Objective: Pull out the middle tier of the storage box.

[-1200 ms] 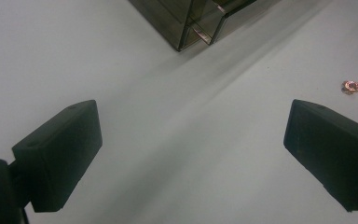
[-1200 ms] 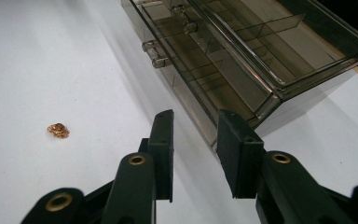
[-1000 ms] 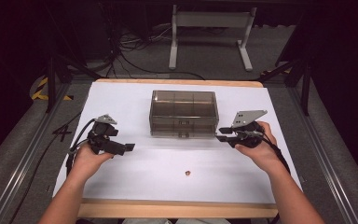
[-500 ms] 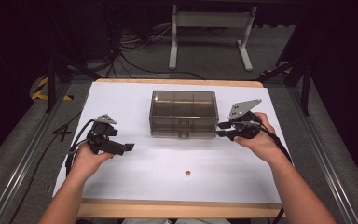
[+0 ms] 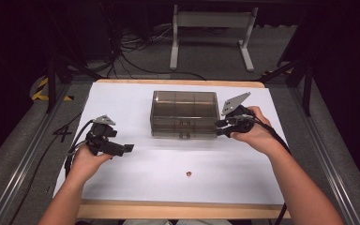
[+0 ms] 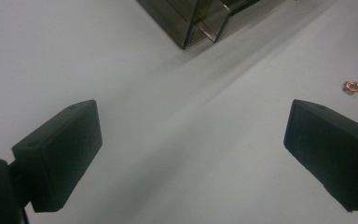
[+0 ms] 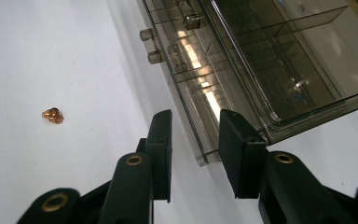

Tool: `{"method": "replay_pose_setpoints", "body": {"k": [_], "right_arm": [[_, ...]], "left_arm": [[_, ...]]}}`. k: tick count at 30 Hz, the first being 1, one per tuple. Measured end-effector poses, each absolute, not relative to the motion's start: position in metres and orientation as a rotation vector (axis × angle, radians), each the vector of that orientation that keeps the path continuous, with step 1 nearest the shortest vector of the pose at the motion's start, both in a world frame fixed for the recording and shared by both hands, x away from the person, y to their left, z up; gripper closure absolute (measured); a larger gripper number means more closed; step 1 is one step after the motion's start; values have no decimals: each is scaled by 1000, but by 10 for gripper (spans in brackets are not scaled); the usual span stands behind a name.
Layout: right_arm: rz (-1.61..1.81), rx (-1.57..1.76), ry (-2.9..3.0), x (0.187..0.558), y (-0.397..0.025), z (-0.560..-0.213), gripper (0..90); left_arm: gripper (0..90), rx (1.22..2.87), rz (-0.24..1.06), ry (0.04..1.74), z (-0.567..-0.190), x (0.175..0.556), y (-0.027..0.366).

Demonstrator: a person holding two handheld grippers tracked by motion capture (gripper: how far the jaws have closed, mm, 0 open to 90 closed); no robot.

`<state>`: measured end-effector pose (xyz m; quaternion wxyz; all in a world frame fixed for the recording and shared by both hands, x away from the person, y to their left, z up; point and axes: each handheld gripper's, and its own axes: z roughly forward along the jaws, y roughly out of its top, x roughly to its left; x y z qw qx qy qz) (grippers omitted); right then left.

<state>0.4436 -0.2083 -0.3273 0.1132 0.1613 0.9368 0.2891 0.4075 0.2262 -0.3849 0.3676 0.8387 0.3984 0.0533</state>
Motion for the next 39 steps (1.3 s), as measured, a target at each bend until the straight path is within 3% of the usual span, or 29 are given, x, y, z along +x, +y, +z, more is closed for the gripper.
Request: {"method": "replay_pose_setpoints", "body": {"k": [39], "right_arm": [[673, 401, 2871, 470, -183, -354, 675]], "left_arm": [[48, 2149, 141, 1029, -385, 408, 227]]}}
